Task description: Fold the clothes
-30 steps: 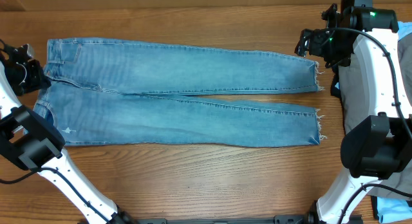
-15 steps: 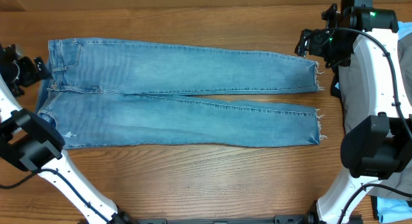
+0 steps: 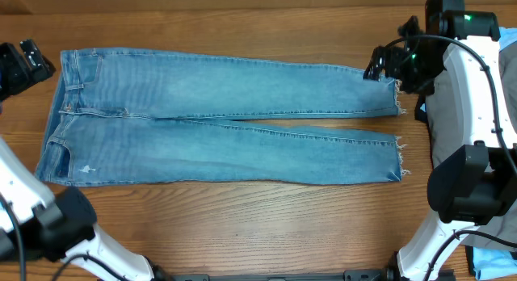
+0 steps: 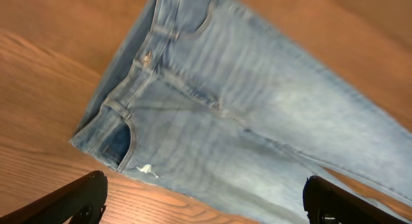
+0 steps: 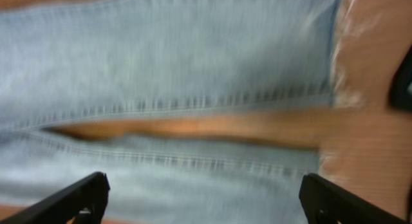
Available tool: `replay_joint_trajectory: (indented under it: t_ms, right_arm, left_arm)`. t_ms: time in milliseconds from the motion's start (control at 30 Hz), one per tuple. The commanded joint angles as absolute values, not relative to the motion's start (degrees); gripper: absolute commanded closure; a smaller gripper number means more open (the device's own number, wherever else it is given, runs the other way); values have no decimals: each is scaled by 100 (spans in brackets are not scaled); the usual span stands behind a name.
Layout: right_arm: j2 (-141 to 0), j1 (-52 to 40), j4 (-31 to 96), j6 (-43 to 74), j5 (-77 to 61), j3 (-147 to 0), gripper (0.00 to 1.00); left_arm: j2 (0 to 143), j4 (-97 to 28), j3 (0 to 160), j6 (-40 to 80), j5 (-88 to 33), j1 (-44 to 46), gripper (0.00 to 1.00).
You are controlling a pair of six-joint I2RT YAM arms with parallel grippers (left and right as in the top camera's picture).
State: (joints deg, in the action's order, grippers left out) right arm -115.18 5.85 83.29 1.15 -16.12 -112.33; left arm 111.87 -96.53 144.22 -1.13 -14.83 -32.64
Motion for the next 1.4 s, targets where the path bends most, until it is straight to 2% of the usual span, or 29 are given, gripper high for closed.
replay_joint_trajectory:
  t_ms: [0,100,300,467,600,767,933,1000,1067,1200,1300,1367]
  right_arm:
    - [-11459,617,8890,-38,-1800,-11290,36]
    - [-11286,624,9459,405,-1470,-11290,51]
    - [-10160,624,9706,1708,-445,-11015,50]
    - [-8993,624,9555,2432,-86,-9874,47]
    - [-8392,624,8764,2950,-95,-8348,46]
    - [-8300,624,7057,3771,-259,-6246,47]
    - [-8300,626,5990,4016,-67,-5194,43]
    - [-8305,659,5870,4412,231,-4954,22]
    - [-8305,832,5522,4501,314,-4681,13]
    - [-8305,1356,4915,4318,193,-4235,15]
    - [-8305,1647,4053,3131,-917,-3927,20]
    - [-8305,1658,3889,3100,-978,-3916,21]
  left_arm:
    - [10661,-9682,14492,-23,-1653,-3094,0]
    - [10547,-9682,14226,-23,-1610,-2995,0]
    - [10554,-9518,12984,-126,-1612,-2958,0]
    - [10562,-8785,11614,-21,-1614,-2958,0]
    - [10562,-8084,10707,375,-1614,-2958,0]
    - [10565,-7682,10125,390,-1616,-2961,0]
    - [10565,-7603,10095,454,-1658,-2958,0]
    - [10562,-7599,10095,526,-1658,-2958,0]
    - [10565,-7601,10095,539,-1658,-2958,0]
    - [10565,-7601,10092,541,-1658,-2958,0]
    - [10562,-7590,10092,541,-1658,-2958,0]
    - [10565,-7579,10092,541,-1658,-2958,0]
